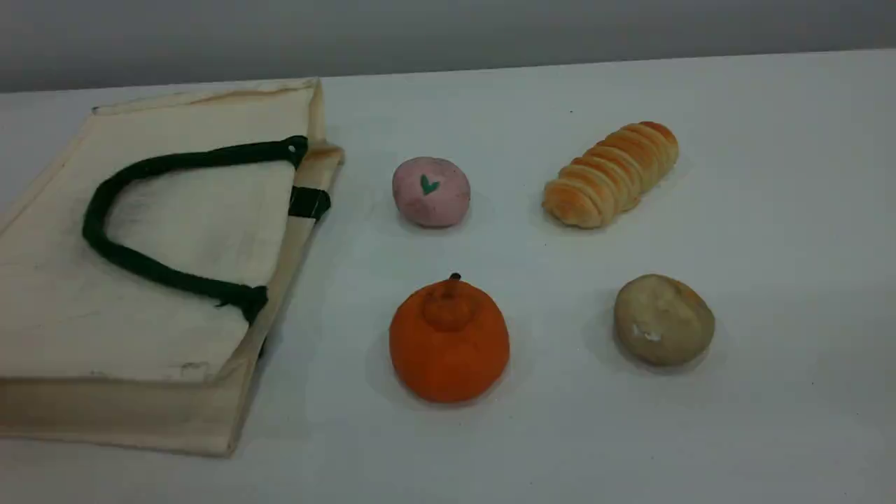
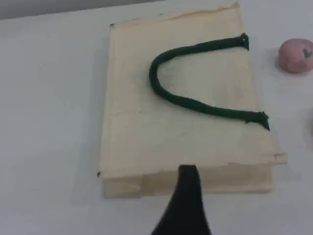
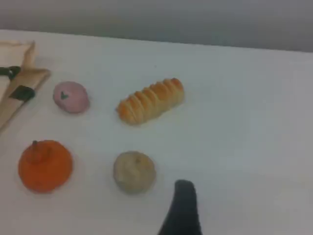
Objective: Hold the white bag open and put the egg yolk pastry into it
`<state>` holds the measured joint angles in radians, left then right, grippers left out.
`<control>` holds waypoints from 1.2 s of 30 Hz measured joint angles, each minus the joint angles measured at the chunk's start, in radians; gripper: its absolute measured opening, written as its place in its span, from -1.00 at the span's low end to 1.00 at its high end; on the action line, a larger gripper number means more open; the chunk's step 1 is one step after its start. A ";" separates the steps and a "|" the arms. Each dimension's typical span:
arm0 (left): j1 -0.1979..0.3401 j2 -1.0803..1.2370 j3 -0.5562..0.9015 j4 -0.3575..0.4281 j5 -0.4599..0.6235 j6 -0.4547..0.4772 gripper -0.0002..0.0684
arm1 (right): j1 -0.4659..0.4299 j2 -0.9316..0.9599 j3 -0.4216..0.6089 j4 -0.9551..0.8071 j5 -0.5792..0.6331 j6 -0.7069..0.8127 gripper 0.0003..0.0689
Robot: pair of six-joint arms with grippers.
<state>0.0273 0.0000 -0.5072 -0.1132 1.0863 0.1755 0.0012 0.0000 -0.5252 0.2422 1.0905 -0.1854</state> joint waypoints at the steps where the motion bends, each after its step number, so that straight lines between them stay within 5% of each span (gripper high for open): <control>1: 0.000 0.000 0.000 0.000 0.000 0.000 0.70 | 0.000 0.000 0.000 0.000 -0.014 -0.001 0.65; 8: -0.001 0.001 0.000 0.002 -0.003 -0.013 0.70 | 0.000 0.000 0.000 0.043 -0.061 0.017 0.65; 14: -0.002 0.070 -0.023 0.016 -0.060 -0.110 0.70 | 0.046 0.029 -0.005 0.045 -0.102 0.082 0.65; 24: -0.002 0.401 -0.113 0.006 -0.191 -0.119 0.70 | 0.050 0.388 -0.157 0.048 -0.236 0.067 0.65; 36: -0.002 0.899 -0.377 0.012 -0.225 -0.118 0.70 | 0.050 0.826 -0.390 0.084 -0.319 0.068 0.65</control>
<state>0.0254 0.8990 -0.8846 -0.1014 0.8617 0.0575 0.0516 0.8261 -0.9153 0.3257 0.7710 -0.1171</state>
